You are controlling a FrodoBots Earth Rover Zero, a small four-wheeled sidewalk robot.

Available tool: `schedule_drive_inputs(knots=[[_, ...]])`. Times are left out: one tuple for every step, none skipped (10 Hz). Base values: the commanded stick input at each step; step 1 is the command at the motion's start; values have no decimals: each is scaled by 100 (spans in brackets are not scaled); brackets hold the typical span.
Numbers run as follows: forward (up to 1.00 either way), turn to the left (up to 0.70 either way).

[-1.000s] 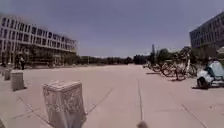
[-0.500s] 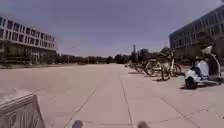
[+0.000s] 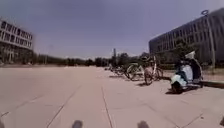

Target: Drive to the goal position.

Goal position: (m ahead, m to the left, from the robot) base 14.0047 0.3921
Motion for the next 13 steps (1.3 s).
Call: schedule_drive_inputs(knots=[[85, 0], [85, 0], [85, 0], [85, 12], [85, 31], [85, 34], [85, 23], [85, 0], [85, 0], [85, 0], [85, 0], [85, 0], [85, 4]])
